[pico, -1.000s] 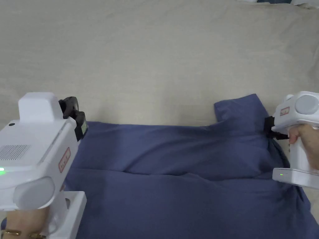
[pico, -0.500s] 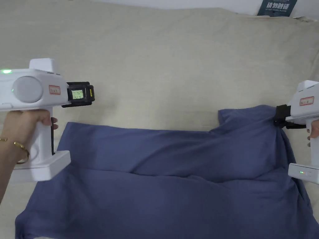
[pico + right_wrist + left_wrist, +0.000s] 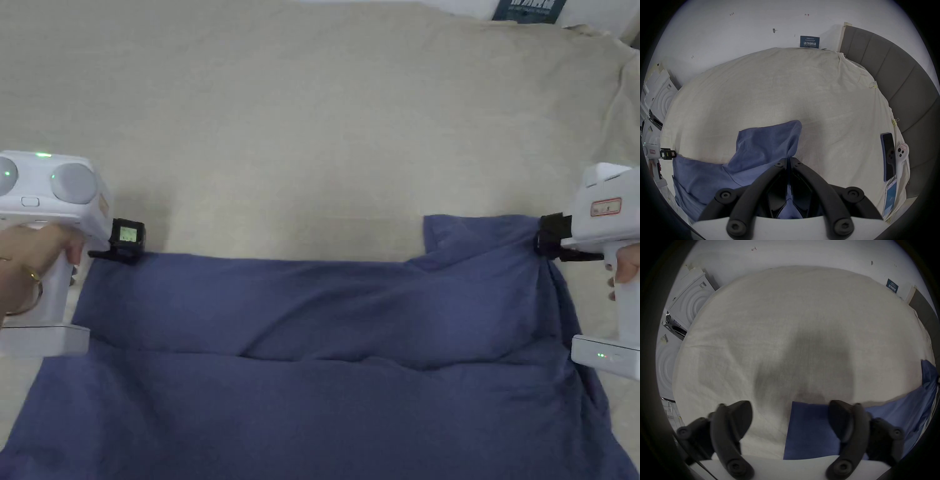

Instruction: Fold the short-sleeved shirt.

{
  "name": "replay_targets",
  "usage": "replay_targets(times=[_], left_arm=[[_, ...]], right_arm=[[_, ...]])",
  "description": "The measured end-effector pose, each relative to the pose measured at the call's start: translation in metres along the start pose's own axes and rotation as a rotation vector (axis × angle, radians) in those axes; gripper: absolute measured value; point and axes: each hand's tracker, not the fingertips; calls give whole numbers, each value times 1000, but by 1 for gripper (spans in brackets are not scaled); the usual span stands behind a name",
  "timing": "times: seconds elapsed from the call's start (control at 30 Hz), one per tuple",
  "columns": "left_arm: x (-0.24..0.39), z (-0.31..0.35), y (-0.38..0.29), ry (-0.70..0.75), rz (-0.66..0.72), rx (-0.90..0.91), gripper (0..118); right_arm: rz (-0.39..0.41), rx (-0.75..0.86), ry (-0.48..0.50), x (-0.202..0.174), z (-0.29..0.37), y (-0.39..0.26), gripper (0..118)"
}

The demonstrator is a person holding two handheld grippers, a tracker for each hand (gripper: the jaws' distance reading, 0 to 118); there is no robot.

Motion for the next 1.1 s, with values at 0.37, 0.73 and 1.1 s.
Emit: replay_targets(times=[0.37, 0.73, 1.1], left_arm=[[-7, 53, -16, -129, -37, 179, 0], [-77, 159, -91, -231, 47, 356, 0], [-65, 156, -207, -185, -17, 309, 0]], right_arm=[[8, 11, -30, -2, 6, -9, 1], [-32, 142, 20, 25, 114, -58, 1], [-49, 81, 35, 46, 135, -178, 1]])
